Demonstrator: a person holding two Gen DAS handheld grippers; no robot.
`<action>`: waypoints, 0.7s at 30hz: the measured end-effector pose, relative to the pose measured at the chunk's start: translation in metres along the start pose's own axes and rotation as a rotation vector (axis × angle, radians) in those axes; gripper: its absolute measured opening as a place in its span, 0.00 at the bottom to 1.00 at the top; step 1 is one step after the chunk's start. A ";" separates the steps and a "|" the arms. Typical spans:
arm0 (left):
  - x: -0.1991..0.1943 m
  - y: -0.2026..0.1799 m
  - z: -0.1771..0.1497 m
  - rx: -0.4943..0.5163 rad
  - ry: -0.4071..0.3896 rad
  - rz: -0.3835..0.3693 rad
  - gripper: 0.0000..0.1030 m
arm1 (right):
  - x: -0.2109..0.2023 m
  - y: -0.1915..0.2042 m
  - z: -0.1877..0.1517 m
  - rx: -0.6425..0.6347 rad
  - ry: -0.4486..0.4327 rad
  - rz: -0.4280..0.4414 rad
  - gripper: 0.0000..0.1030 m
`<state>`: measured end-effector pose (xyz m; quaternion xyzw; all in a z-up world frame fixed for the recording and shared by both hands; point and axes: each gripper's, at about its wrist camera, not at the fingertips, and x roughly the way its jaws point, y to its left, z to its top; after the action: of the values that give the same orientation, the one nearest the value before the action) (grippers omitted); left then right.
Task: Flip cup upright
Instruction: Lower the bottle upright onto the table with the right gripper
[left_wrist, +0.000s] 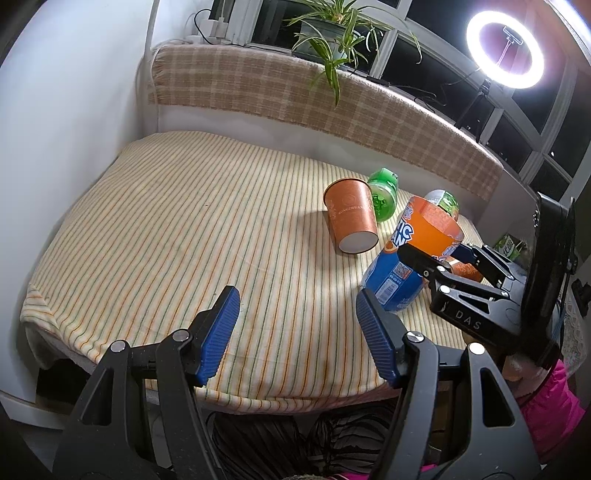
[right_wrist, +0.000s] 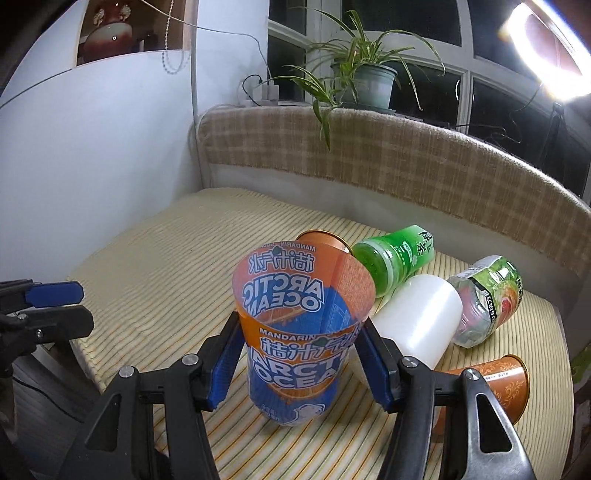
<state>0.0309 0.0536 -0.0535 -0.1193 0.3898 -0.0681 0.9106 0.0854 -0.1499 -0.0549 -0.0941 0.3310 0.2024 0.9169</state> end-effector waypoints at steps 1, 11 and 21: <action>0.000 0.000 0.000 0.000 0.000 -0.001 0.65 | -0.001 0.000 -0.001 0.000 -0.002 0.000 0.60; 0.001 0.000 -0.001 -0.003 0.006 -0.011 0.65 | -0.006 -0.001 -0.005 0.018 -0.004 0.012 0.63; 0.000 -0.002 0.000 -0.006 0.004 -0.009 0.65 | -0.008 0.005 -0.007 0.006 -0.008 0.041 0.67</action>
<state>0.0308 0.0520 -0.0534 -0.1237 0.3911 -0.0712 0.9092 0.0735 -0.1502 -0.0555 -0.0839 0.3298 0.2204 0.9141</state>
